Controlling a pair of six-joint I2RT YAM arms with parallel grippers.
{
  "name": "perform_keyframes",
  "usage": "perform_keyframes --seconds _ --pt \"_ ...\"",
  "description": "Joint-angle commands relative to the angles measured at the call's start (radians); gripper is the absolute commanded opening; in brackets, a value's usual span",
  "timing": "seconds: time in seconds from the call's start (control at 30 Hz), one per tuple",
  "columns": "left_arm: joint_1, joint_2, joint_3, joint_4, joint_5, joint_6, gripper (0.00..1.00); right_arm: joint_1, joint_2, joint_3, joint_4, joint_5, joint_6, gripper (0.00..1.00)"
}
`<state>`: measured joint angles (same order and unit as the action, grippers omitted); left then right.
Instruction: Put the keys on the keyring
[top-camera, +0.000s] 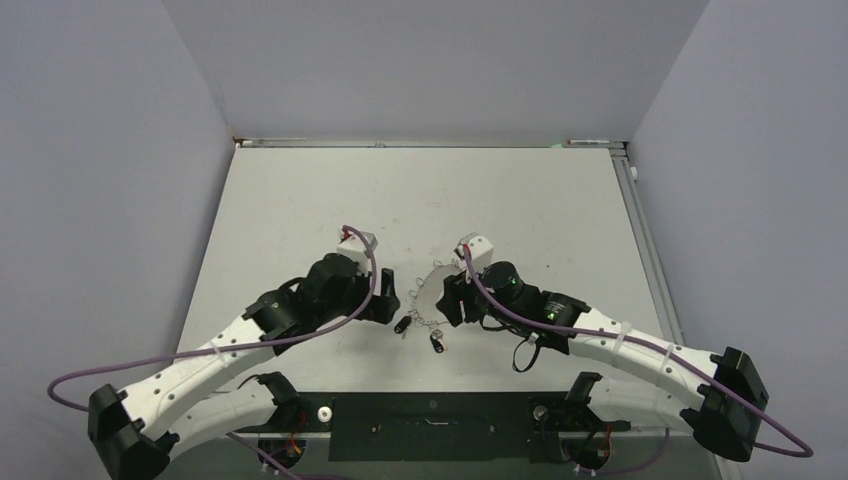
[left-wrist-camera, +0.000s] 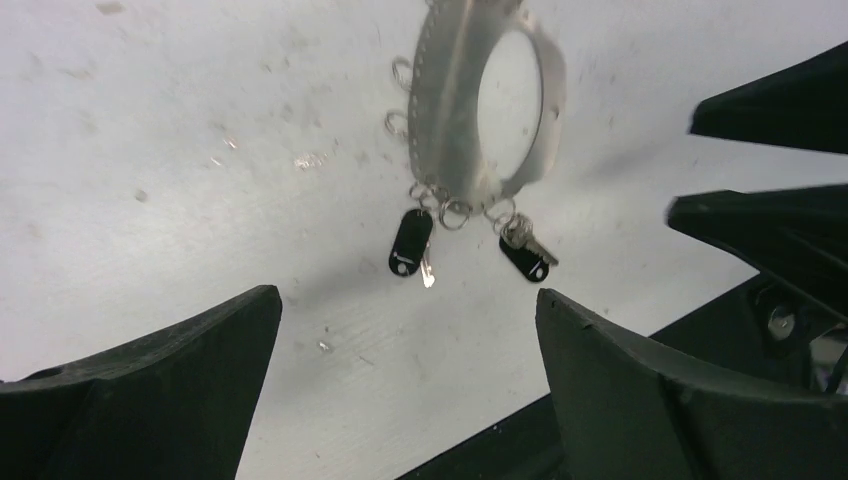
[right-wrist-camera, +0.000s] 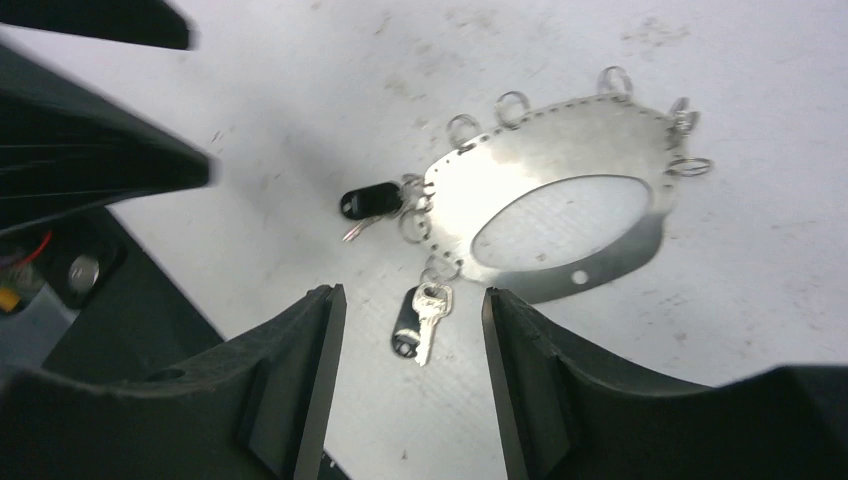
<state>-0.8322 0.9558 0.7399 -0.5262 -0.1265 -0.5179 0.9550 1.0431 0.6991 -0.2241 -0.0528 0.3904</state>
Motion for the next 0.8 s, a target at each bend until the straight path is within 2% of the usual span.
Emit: perform_keyframes --seconds 0.0,0.13,0.3,0.53,0.77 --pt "-0.003 -0.174 0.074 -0.098 -0.22 0.083 0.97 -0.033 0.047 -0.034 0.102 0.17 0.096 0.52" --pt "-0.002 -0.309 0.014 -0.085 -0.353 0.133 0.96 -0.035 0.174 -0.032 0.176 0.129 0.182 0.52" --pt "0.002 -0.41 -0.038 -0.035 -0.395 0.167 0.96 -0.038 0.33 -0.027 0.276 0.133 0.224 0.52" --pt "0.042 -0.4 -0.039 -0.024 -0.346 0.201 0.96 -0.085 0.527 0.023 0.354 0.121 0.182 0.51" --pt "0.1 -0.358 -0.017 -0.037 -0.302 0.205 0.96 -0.143 0.674 0.099 0.387 0.096 0.05 0.46"
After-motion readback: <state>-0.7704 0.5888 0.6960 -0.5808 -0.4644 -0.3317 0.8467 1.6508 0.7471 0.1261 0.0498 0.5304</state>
